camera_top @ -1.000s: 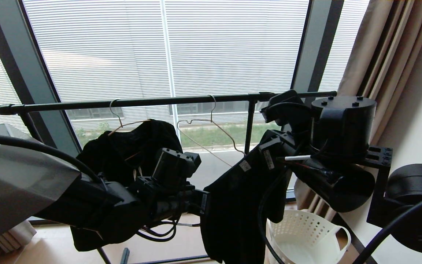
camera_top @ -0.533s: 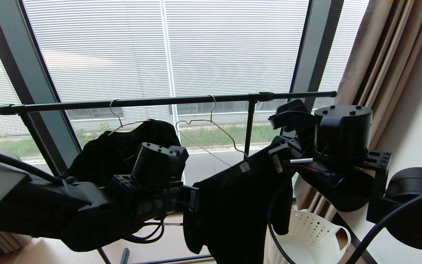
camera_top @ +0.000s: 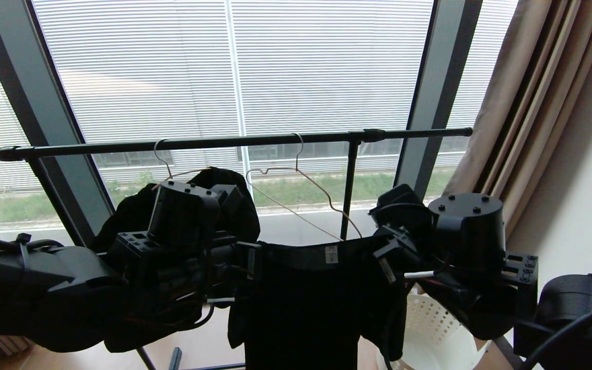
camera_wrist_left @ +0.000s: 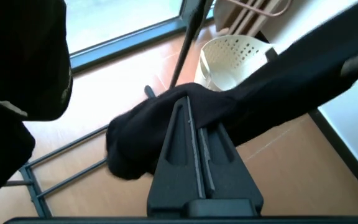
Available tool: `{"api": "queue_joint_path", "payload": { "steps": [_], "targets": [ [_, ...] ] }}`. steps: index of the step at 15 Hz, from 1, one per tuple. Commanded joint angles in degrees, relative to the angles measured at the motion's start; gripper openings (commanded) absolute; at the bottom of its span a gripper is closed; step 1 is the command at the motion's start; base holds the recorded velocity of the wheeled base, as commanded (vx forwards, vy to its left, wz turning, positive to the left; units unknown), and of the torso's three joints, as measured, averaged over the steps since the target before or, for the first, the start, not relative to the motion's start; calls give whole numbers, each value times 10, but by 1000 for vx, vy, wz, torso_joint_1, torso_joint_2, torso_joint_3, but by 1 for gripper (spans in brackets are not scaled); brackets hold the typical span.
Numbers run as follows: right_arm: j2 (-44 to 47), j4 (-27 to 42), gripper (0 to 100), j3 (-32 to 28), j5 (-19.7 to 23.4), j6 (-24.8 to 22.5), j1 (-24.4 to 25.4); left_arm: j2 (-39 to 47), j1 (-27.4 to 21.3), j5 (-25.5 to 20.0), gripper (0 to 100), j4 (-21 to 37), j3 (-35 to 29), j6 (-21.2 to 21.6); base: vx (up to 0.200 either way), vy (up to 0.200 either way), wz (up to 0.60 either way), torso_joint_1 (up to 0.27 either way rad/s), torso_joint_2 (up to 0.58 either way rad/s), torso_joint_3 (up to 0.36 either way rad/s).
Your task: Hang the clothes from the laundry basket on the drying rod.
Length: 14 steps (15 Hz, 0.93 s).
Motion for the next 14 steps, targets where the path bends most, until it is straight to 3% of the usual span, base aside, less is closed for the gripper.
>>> {"api": "queue_joint_path", "payload": {
  "steps": [1,8,11,14],
  "targets": [
    [4,-15,0,22,4,0,14,-5,4,1,0,-1,2,-1,0,0,0,0,0,0],
    [-23,-19,0,46,2,-15,17,-11,11,0,0,-1,-25,1,0,0,0,0,0,0],
    [-56,-8,0,73,2,-33,59,-7,8,-2,0,3,-67,30,0,0,0,0,0,0],
    [-73,15,0,72,3,-31,134,2,-3,-4,0,37,-124,38,0,0,0,0,0,0]
  ]
}}
